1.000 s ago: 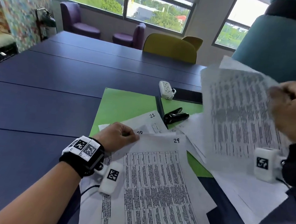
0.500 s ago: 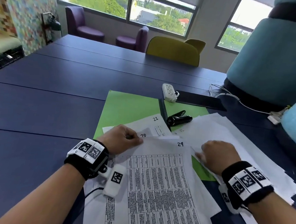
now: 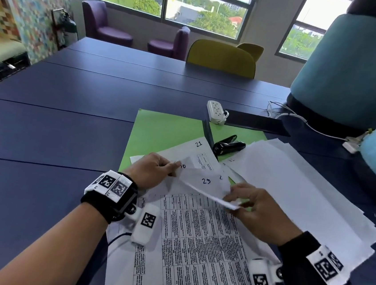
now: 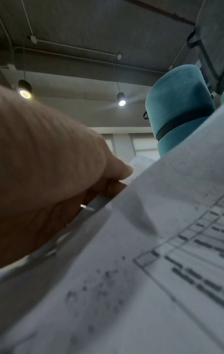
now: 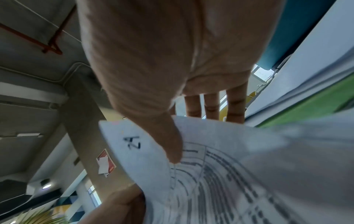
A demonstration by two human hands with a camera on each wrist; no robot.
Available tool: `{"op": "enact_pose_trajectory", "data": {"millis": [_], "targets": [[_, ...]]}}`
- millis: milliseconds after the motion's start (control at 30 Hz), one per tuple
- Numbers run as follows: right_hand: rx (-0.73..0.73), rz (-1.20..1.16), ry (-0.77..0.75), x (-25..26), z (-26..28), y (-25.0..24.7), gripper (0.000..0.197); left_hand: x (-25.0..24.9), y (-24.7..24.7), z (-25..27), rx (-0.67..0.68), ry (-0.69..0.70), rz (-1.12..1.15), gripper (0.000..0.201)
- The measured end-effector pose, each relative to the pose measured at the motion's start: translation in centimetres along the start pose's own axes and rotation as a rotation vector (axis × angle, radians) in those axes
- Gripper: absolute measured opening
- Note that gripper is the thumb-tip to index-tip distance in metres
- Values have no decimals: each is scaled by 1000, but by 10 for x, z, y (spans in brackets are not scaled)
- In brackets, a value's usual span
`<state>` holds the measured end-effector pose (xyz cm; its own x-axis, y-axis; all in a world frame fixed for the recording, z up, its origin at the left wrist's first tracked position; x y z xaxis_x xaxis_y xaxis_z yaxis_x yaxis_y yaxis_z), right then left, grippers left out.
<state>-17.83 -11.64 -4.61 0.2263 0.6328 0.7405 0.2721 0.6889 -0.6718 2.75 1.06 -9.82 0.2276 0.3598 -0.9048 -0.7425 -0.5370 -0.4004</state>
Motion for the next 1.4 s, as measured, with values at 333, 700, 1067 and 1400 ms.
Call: {"op": "enact_pose_trajectory", "data": {"millis": [333, 700, 1067, 1400], "targets": [[-151, -27, -58, 10, 5, -13, 23, -4, 1, 3, 35, 30, 88, 13], [-98, -50, -94, 26, 12, -4, 41, -2, 4, 3, 64, 27, 9, 65], [-206, -258, 25, 12, 2, -5, 85, -18, 0, 11, 87, 97, -96, 59], [-113, -362, 31, 22, -9, 14, 82, -10, 2, 10, 79, 23, 16, 54]]}}
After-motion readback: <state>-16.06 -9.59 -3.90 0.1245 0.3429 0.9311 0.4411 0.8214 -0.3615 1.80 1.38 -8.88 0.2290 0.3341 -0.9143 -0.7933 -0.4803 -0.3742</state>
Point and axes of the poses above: each hand's wrist, its own z-axis away from the middle knuckle, its own y-axis out of the palm, x = y × z, the point moved 10 cm from there along -z, towards the middle knuckle, and after that the axes turned 3 degrees about -y, right-handed, at the moved point
